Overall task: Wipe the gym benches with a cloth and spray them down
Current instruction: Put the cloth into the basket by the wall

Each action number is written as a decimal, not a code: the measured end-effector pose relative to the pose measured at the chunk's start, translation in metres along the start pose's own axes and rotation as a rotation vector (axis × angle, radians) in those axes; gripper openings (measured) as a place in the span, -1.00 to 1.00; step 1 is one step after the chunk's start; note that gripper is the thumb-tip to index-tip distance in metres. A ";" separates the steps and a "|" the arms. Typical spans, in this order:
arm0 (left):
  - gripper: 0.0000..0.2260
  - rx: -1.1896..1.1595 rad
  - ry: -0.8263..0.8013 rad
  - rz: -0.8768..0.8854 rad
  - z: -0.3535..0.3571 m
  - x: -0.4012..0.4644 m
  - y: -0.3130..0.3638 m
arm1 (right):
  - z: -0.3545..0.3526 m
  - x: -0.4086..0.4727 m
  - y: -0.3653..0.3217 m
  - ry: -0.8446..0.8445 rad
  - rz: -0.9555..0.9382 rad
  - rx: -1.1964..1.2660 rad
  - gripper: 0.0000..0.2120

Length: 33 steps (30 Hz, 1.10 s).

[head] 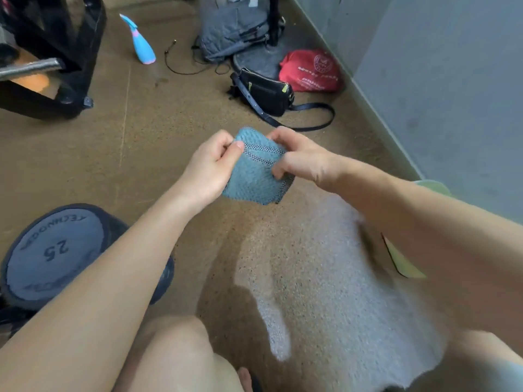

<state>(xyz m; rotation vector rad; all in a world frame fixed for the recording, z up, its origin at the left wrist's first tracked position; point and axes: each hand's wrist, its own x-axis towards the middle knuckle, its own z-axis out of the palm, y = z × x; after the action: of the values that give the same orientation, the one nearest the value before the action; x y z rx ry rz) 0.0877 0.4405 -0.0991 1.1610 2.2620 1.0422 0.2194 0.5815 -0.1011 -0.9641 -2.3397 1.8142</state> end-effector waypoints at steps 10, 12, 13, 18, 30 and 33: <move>-0.81 -0.275 -0.418 -0.041 0.171 0.024 0.089 | -0.146 -0.094 0.107 0.211 0.298 0.039 -0.81; -0.81 -0.327 -0.489 -0.073 0.200 0.026 0.098 | -0.164 -0.105 0.128 0.298 0.331 0.059 -0.80; -0.81 -0.332 -0.501 -0.082 0.215 0.028 0.103 | -0.172 -0.108 0.138 0.333 0.337 0.059 -0.79; -0.87 -0.287 -0.481 -0.132 0.282 0.034 0.124 | -0.207 -0.106 0.187 0.490 0.338 -0.245 -0.66; -0.77 -0.065 -0.443 -0.280 0.387 0.057 0.110 | -0.237 -0.063 0.276 0.208 0.217 -0.780 -0.58; -0.80 0.077 -0.454 -0.217 0.398 0.062 0.105 | -0.240 -0.053 0.290 0.100 0.163 -0.899 -0.65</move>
<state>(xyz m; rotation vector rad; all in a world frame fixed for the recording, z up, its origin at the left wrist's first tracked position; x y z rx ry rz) 0.3549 0.7058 -0.2775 1.0276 2.0189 0.5450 0.4846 0.8017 -0.2627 -1.2740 -3.0947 0.6266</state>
